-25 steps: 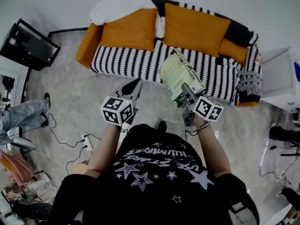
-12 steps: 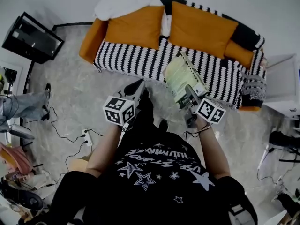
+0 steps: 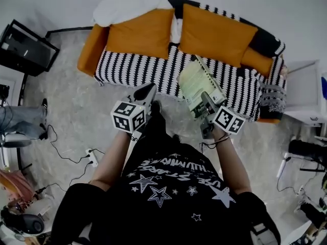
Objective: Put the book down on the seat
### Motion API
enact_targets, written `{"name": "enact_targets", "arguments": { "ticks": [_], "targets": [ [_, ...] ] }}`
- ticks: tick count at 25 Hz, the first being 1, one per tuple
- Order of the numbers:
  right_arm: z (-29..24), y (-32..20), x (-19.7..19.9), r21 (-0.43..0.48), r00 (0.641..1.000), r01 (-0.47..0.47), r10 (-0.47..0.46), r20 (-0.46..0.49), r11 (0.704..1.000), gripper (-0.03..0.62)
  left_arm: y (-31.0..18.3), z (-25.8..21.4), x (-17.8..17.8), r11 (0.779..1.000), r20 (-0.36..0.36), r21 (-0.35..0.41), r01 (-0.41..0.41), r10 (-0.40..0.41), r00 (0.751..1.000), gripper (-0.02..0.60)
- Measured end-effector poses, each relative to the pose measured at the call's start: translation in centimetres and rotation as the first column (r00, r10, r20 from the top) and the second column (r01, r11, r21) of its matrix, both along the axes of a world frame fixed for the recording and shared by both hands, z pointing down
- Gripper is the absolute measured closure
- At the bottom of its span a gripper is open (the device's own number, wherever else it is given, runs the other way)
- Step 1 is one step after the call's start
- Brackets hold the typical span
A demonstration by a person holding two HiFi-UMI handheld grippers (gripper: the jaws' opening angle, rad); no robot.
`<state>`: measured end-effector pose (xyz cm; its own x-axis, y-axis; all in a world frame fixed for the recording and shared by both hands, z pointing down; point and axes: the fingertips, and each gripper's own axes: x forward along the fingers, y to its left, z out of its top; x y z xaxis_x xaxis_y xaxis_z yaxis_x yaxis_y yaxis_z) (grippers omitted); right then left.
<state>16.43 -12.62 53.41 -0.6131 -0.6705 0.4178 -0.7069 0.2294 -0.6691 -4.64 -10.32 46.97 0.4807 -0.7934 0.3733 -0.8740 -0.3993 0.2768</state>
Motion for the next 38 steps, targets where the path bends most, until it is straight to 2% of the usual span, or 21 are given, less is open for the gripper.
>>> {"name": "enact_targets", "arguments": {
  "ticks": [9,18,23,29,33,38],
  "targets": [
    [1.1,-7.9,-3.9,-0.056,0.999,-0.023,0.021,-0.042,0.998,0.419,-9.3,-0.3,-3.1,0.998,0.004,0.000,-0.066,0.066,0.998,0.566],
    [2.8,-13.3,-8.9,-0.127,0.995,-0.029,0.016,-0.099,0.991,0.419,-15.6,-0.4,-8.8,0.998,-0.020,-0.007,-0.064,0.064,0.998,0.567],
    [3.4,-16.5,-9.9,-0.122,0.989,-0.054,0.036,-0.142,0.991,0.419,-18.7,0.1,-11.4,0.997,-0.036,-0.003,-0.071,0.071,0.997,0.566],
    [4.7,-18.7,-10.4,-0.174,0.975,-0.065,0.026,-0.219,0.983,0.419,-21.5,0.7,-13.4,0.996,-0.057,-0.011,-0.089,0.088,0.994,0.566],
    [5.7,-19.4,-10.6,-0.223,0.972,-0.033,-0.021,-0.235,0.974,0.419,-22.8,1.0,-13.7,0.997,-0.061,-0.017,-0.074,0.073,0.995,0.566],
    [7.4,-21.2,-11.0,-0.269,0.968,0.002,-0.070,-0.241,0.963,0.419,-23.7,2.6,-13.9,0.998,-0.063,-0.059,-0.036,0.032,0.998,0.566]
  ]
}}
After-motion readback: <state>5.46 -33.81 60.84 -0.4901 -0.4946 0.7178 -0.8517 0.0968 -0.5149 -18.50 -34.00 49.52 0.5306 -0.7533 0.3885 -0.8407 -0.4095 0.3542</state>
